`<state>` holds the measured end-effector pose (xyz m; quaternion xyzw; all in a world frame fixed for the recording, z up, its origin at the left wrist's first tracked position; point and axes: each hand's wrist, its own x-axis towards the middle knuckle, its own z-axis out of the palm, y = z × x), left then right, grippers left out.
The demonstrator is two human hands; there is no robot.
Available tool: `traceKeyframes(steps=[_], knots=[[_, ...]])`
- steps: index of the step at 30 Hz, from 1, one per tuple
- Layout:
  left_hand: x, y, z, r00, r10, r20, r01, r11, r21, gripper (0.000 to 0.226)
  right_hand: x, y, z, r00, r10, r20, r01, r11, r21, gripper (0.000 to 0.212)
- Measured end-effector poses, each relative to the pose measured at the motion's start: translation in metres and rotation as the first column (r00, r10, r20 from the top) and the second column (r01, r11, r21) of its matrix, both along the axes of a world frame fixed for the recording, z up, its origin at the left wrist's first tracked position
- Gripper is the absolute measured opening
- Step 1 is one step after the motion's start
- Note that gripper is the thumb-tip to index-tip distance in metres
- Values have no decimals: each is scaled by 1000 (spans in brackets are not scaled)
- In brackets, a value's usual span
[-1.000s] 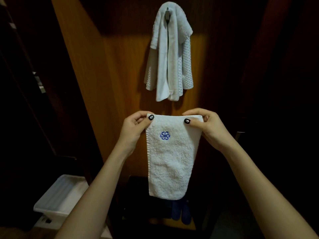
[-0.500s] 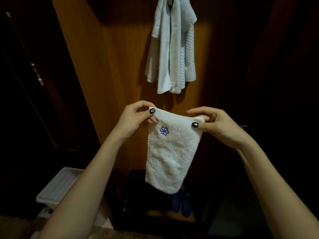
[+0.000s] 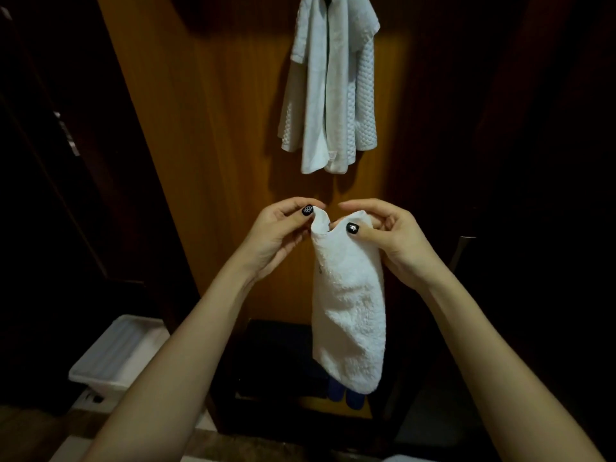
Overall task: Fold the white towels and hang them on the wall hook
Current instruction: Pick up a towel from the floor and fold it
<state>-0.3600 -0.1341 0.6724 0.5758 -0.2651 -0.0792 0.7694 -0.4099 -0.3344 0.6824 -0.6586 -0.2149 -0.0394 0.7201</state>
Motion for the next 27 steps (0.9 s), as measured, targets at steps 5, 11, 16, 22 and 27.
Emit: traceKeyframes(steps=[5, 11, 16, 22, 27], knots=[[-3, -4, 4, 998, -45, -48, 39, 993, -116, 16, 0, -1, -1, 995, -95, 6, 95, 995, -38, 7], [-8, -11, 9, 989, -142, -48, 137, 987, -87, 19, -1, 0, 3, 995, -39, 88, 42, 999, -31, 9], [-9, -11, 11, 984, -172, -49, 169, 984, -52, 13, -3, 5, 7, 992, 31, 118, -18, 993, -113, 7], [-5, -4, -1, 994, -73, -86, 78, 996, 50, 11, -2, 15, 8, 988, 5, 153, 20, 987, -158, 9], [-2, 6, 1, 986, -100, -130, 98, 995, -24, 40, 5, 19, 7, 966, -67, 249, 120, 972, -203, 16]])
